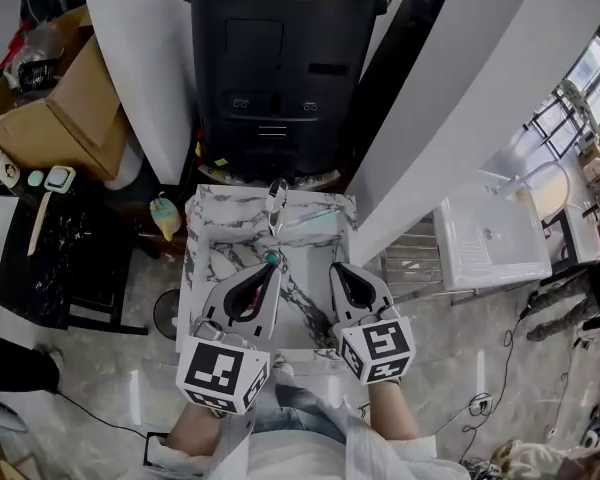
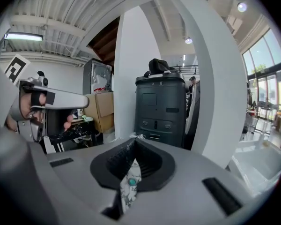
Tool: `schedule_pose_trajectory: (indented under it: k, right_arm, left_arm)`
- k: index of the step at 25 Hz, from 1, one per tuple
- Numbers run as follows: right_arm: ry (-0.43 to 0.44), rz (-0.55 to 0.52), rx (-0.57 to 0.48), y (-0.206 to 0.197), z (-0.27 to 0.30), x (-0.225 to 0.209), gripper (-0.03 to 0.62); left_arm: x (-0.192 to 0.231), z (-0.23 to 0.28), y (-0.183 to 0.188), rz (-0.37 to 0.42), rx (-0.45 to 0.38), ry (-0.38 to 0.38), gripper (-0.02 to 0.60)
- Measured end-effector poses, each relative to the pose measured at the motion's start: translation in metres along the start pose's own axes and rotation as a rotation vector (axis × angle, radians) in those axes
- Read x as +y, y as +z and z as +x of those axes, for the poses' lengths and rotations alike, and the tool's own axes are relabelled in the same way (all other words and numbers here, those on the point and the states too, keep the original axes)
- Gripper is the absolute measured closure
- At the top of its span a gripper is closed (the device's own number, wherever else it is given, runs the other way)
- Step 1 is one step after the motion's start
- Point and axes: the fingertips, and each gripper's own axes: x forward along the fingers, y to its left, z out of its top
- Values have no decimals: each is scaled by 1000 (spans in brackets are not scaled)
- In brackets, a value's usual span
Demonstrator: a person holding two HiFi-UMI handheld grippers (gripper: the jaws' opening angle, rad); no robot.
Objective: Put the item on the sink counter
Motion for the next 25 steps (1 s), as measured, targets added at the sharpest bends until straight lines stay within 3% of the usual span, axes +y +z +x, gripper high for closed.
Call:
schedule_pose_trajectory:
  k: [12, 25]
  right_arm:
    - [13, -22, 46, 0, 45, -13, 585]
    - [134, -156, 141, -17, 112, -25, 583]
  left_arm:
    - [27, 27, -4, -19, 25, 1, 566]
    - [61, 44, -38, -45, 77, 24, 566]
